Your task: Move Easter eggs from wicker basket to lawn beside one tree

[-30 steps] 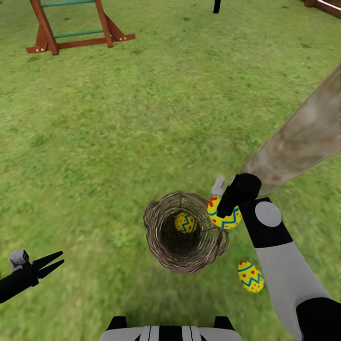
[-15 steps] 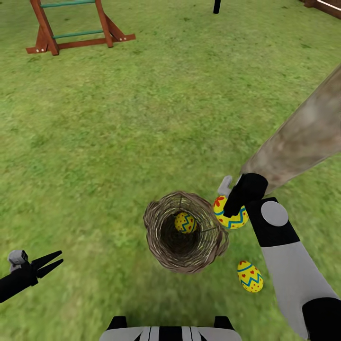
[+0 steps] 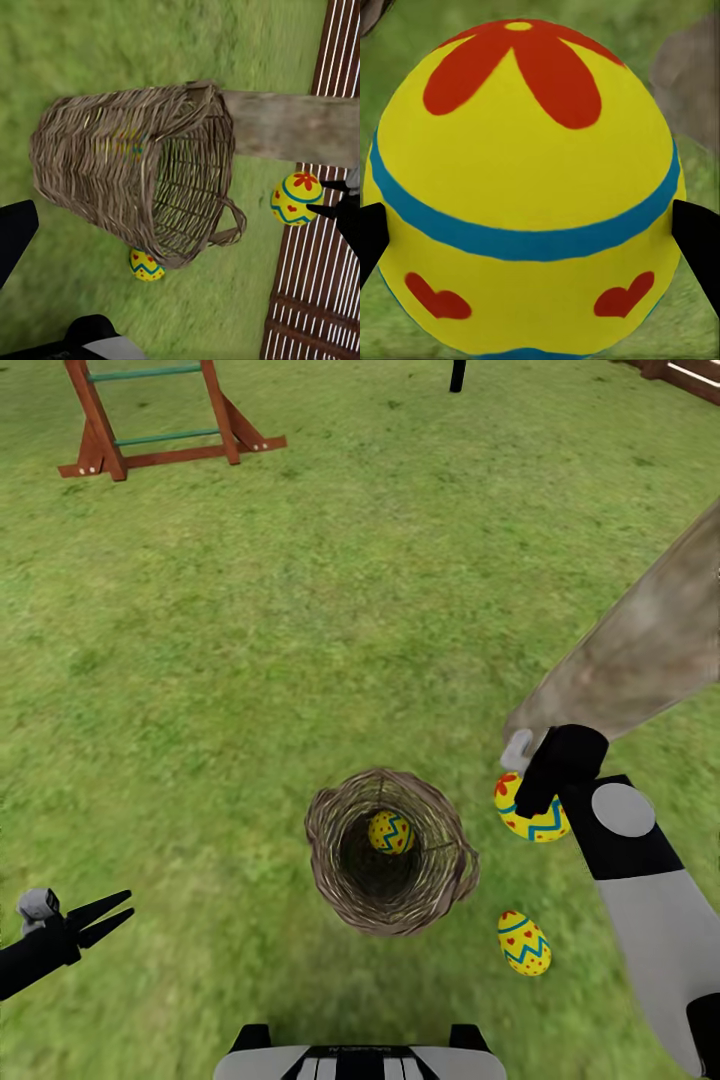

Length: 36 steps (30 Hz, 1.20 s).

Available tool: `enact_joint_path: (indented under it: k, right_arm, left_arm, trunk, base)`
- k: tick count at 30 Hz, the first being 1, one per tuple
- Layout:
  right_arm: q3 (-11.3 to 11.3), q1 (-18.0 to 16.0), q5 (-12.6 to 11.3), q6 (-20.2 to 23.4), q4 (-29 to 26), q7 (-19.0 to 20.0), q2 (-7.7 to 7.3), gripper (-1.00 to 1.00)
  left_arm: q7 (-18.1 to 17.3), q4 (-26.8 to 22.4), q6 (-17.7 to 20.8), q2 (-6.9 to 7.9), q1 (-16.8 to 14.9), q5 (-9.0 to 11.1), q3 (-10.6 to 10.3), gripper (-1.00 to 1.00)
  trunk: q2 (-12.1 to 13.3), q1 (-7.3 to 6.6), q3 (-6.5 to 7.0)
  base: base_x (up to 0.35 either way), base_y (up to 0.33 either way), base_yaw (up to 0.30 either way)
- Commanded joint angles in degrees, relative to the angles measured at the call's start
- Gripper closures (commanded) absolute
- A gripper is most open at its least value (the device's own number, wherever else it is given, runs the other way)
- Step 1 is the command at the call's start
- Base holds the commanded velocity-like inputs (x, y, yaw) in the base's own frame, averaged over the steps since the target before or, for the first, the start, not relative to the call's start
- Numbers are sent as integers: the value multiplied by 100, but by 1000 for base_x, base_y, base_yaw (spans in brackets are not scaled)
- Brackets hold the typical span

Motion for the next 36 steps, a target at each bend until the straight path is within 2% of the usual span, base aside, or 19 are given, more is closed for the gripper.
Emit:
enact_joint_path:
  k: [1,8,9,10,11,14,18,19,20,22,25,27,29,30,31,32,33,35,36]
  right_arm:
    - [16,-5,39,60,2,44,-42,100]
    - [8,4,48,83,169,4,-169,100]
    - [-52,9,47,95,262,-4,-191,100]
    - [-632,12,38,76,631,-27,-191,100]
    - [-790,13,32,72,714,-35,-191,100]
    - [-1078,13,37,83,833,-60,-199,100]
    - [-1688,13,6,79,1040,-596,-192,100]
    - [-1784,13,-1,78,1132,-652,-195,100]
    - [-2001,13,-8,78,1309,-718,-197,100]
    - [-2272,13,-19,76,1494,-897,-195,100]
    - [-2466,13,-24,59,1754,-1033,-199,100]
    - [-2798,13,-34,34,1918,-1168,-195,100]
    - [-3074,13,-63,-191,2079,-1550,-182,100]
    - [-3224,13,-184,-319,2190,-1748,-177,100]
    - [-3394,13,-452,-416,2358,-1908,-181,100]
    - [-3534,13,-835,-553,2659,-2162,-191,100]
    - [-3570,13,-1030,-613,2837,-2408,-192,100]
    - [-3606,13,-1433,-694,3258,-3182,-188,100]
    - [-3610,13,-1598,-763,3394,-3387,-193,100]
  left_arm:
    - [-36,0,60,-1,-5,-34,4,-100]
    - [-36,1,60,-1,-2,-31,8,-100]
    - [-36,1,60,-1,-1,-28,10,-100]
    - [-36,1,60,-1,0,-27,11,-100]
    - [-36,0,60,-1,-4,-26,11,-100]
    - [-36,-7,60,-1,-1,-26,11,-100]
    - [-36,-8,60,-1,0,-26,11,-100]
    - [-36,-8,60,-2,-3,-26,11,-100]
    - [-36,-8,60,-4,0,-26,11,-100]
    - [-36,-8,60,-3,0,-26,11,-100]
    - [-36,-8,60,-6,0,-26,11,-100]
    - [-36,-2,60,-9,-3,-24,11,-100]
    - [-36,0,60,-10,0,-25,7,-100]
    - [-36,2,60,-10,-1,-26,5,-100]
    - [-36,7,60,-10,-2,-26,3,-100]
    - [-36,9,60,-10,-5,-26,2,-100]
    - [-36,9,60,-10,-6,-26,5,-100]
    - [-36,10,59,-10,-1,-26,4,-100]
    - [-36,10,60,-10,-1,-26,3,-100]
  trunk:
    - [40,-23,16]
    - [321,-176,141]
    - [361,-198,159]
    - [361,-198,159]
    - [361,-198,159]
    - [361,-198,159]
    - [361,-198,159]
    - [361,-198,159]
    - [361,-198,159]
    - [361,-198,159]
    - [361,-198,159]
    - [361,-198,159]
    - [361,-198,159]
    - [361,-198,159]
    - [361,-198,159]
    - [361,-198,159]
    - [361,-198,159]
    - [361,-198,159]
    - [361,-198,159]
  base:
    - [0,0,0]
    - [0,0,0]
    - [0,0,0]
    - [0,0,0]
    - [0,0,0]
    - [0,0,0]
    - [0,0,0]
    - [0,0,0]
    - [0,0,0]
    - [0,0,0]
    - [0,0,0]
    - [0,0,0]
    - [0,0,0]
    - [0,0,0]
    - [0,0,0]
    - [0,0,0]
    - [0,0,0]
    - [0,0,0]
    - [0,0,0]
